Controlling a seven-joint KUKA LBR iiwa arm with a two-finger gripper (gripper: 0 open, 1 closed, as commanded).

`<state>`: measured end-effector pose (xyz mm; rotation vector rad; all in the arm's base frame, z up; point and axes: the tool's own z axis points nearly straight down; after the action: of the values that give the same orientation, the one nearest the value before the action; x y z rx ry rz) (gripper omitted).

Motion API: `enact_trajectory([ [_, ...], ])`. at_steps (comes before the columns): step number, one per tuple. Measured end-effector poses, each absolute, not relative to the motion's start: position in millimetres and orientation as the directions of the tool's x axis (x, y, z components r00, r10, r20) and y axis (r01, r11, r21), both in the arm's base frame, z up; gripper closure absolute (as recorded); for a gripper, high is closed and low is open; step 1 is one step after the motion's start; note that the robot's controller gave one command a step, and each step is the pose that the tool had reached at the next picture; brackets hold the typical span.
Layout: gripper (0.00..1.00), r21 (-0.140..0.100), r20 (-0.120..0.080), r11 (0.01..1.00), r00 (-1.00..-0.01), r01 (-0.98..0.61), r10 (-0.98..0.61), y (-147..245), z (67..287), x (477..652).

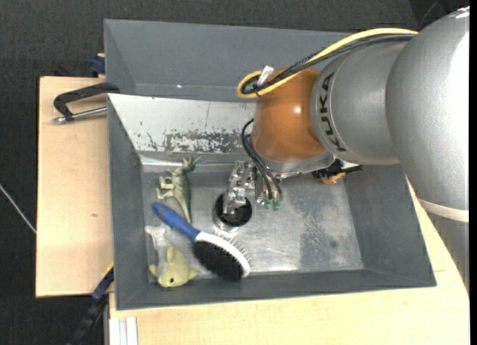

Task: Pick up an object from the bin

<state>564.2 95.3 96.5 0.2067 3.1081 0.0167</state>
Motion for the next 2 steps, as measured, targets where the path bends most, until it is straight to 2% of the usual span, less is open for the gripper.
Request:
enact_trajectory([
  [1, 1.00, 0.012, -0.027, 0.992, -0.992, 0.126, 0.126, 94, 96, 564.6],
  [2, 1.00, -0.001, -0.006, 0.977, -0.977, -0.213, -0.213, 65, 143, 529.4],
])
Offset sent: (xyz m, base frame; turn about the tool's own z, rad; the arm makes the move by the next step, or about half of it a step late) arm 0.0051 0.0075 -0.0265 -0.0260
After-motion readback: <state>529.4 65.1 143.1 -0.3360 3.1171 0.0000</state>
